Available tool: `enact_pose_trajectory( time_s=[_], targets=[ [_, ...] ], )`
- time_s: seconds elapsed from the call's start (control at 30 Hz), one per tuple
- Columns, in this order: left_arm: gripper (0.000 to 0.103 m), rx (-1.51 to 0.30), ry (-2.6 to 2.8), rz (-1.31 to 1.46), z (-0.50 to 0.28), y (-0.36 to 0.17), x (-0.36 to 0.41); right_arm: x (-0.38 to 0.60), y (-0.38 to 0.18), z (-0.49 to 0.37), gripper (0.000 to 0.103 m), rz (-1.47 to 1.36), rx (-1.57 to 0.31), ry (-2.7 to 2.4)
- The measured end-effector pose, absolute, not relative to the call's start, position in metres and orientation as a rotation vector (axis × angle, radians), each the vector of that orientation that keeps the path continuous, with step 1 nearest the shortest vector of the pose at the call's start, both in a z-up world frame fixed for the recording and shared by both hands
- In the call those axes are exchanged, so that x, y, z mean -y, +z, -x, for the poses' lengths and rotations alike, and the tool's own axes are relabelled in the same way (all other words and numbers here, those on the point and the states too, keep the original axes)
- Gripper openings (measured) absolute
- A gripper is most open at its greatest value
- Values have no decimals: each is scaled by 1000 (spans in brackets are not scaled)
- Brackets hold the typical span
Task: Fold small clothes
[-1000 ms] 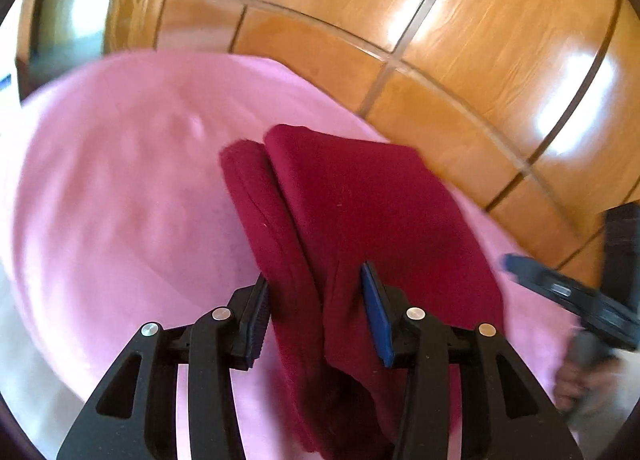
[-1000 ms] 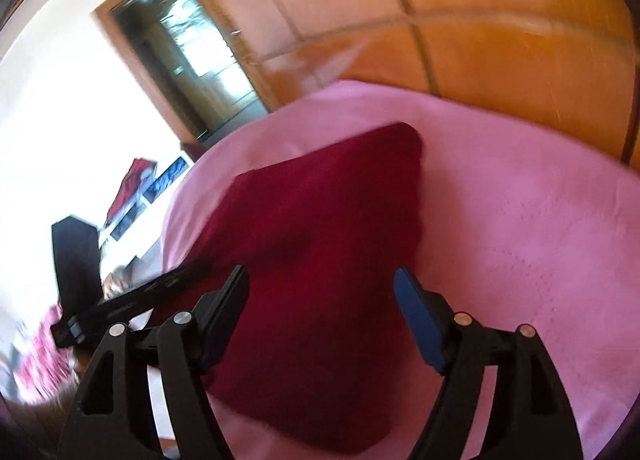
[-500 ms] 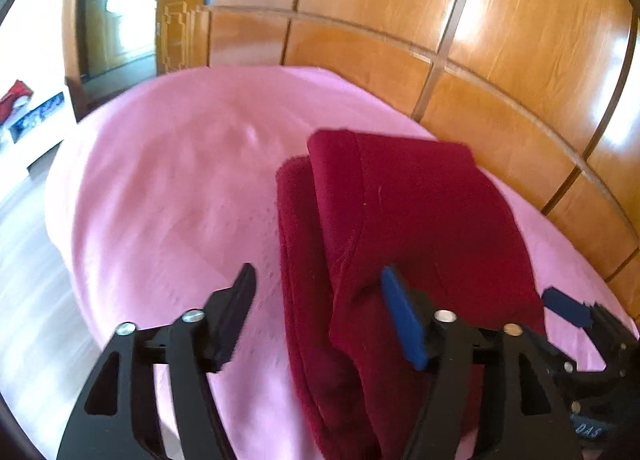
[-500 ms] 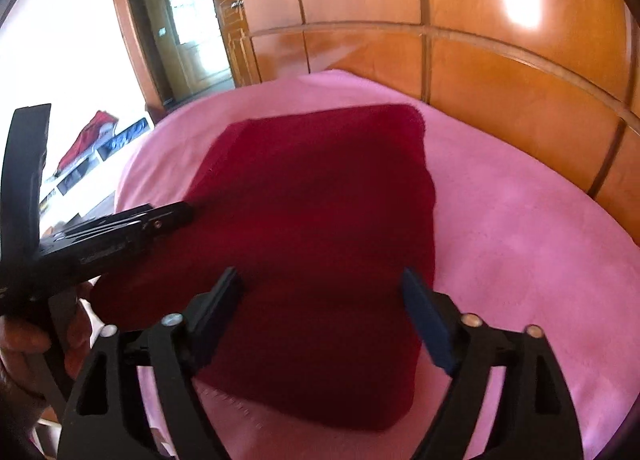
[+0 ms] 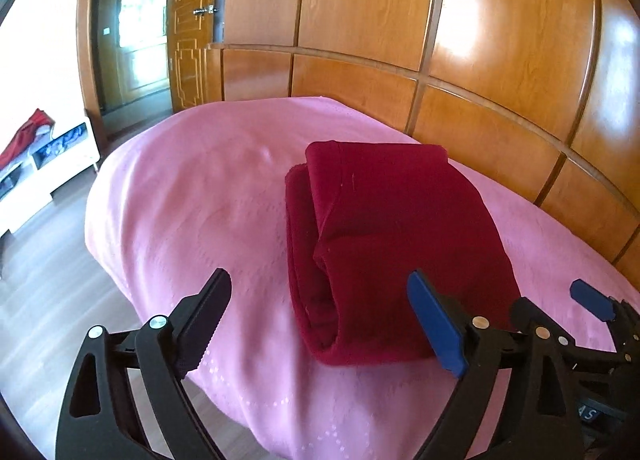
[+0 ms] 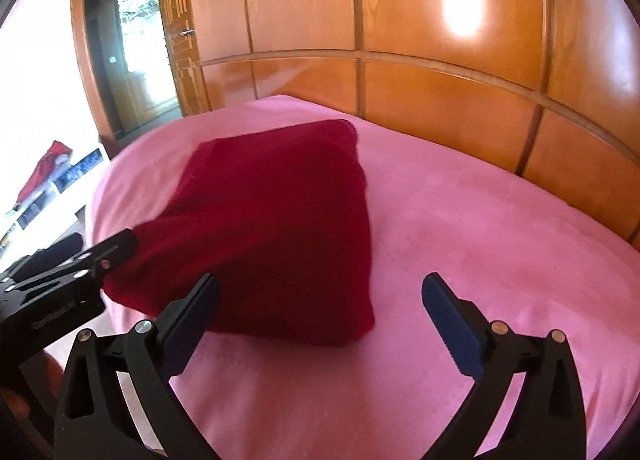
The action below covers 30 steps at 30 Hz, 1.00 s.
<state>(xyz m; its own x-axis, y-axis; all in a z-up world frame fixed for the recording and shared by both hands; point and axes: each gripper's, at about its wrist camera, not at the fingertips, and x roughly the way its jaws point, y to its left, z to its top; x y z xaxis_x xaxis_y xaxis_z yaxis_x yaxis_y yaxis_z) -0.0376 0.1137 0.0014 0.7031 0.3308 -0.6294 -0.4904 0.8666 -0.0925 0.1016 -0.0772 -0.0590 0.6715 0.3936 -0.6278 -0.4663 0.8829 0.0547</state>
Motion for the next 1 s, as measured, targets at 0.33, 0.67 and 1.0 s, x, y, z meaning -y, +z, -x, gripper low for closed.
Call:
enact_pose_trajectory(
  time_s=[0.33, 0.67, 1.0],
  targets=[
    [99, -637, 484, 250, 49, 4, -108, 87, -56, -90, 100, 102, -670, 436],
    [99, -647, 504, 240, 52, 3, -108, 78, -58, -83, 100, 157, -649, 441],
    [99, -645, 510, 227, 53, 1, -108, 78, -58, -84, 100, 152, -662, 444]
  ],
)
